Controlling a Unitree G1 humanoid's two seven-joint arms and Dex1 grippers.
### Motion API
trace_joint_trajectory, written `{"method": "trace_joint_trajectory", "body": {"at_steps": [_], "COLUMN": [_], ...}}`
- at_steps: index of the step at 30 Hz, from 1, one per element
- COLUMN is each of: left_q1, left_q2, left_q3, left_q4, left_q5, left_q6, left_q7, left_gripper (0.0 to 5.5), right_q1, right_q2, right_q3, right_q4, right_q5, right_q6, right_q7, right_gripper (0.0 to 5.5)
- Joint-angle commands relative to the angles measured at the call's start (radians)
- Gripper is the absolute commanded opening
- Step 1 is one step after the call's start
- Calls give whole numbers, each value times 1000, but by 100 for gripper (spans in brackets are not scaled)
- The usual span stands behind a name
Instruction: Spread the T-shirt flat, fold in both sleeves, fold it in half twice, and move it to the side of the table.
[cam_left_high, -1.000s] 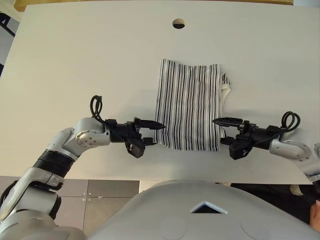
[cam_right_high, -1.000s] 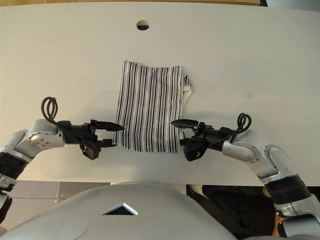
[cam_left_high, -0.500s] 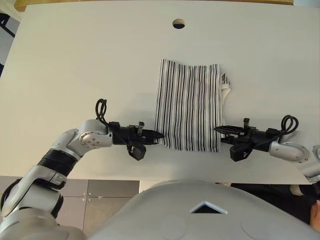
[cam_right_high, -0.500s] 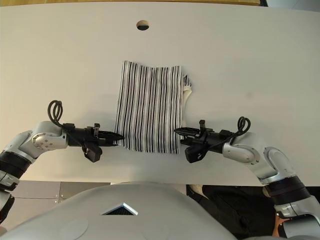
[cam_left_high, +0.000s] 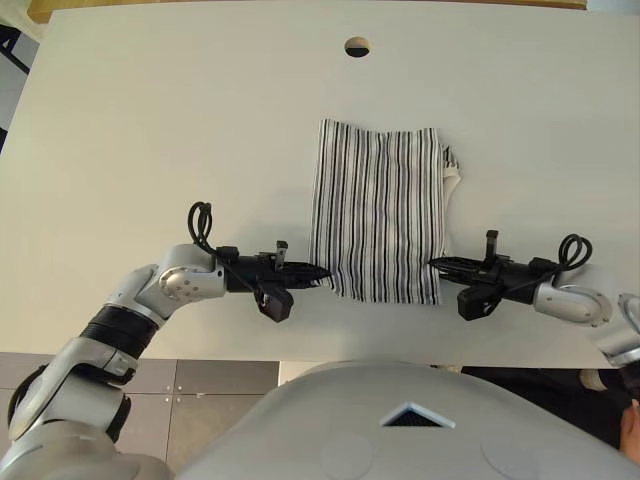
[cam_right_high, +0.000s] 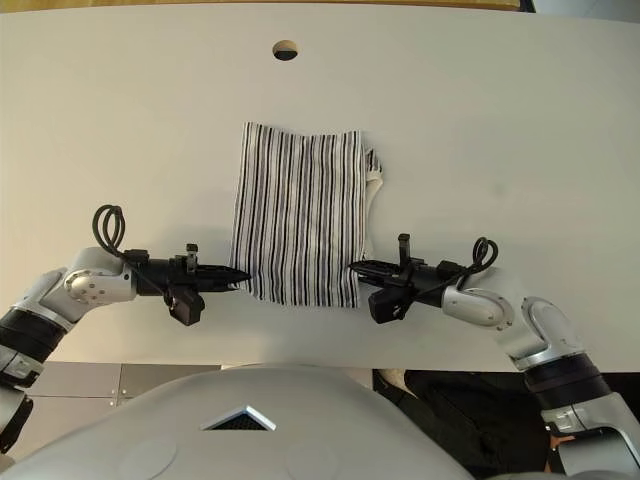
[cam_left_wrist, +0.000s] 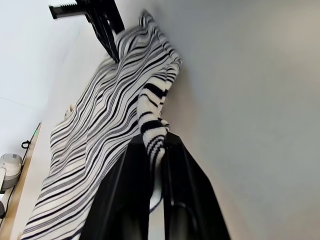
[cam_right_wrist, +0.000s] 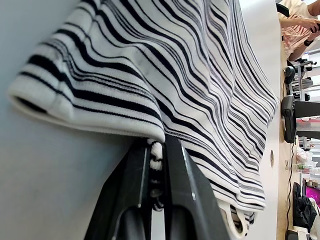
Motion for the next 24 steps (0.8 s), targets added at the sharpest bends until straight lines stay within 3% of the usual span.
{"method": "trace_joint_trajectory", "body": {"at_steps": [1,6,10,16,24], "left_q1": [151,204,189,125,-52], "left_q2": [59,50,-9,-111,-239], "left_q3": [-17,50,128,211,269], "left_q4": [-105,-191,-194,-177,-81], "left_q5": [-45,-116,-140,-108,-16], "left_q6": [68,150,224,332,459], "left_q7": [-37,-16,36,101,193], "left_gripper": [15,15,15,15,15], "right_q1": [110,196,153,-25,-228], "right_q2": [-21,-42,-17,131,313], "right_q3": [-35,-85,-111,-139,-142], "right_q4": [-60,-119,-119,-51,155], "right_q5": [102,185,277,336,236], "right_q6": [-13,20,24,132,249], "right_q7": [-6,15,30,-18,-163], "right_gripper": [10,10,10,10,10]}}
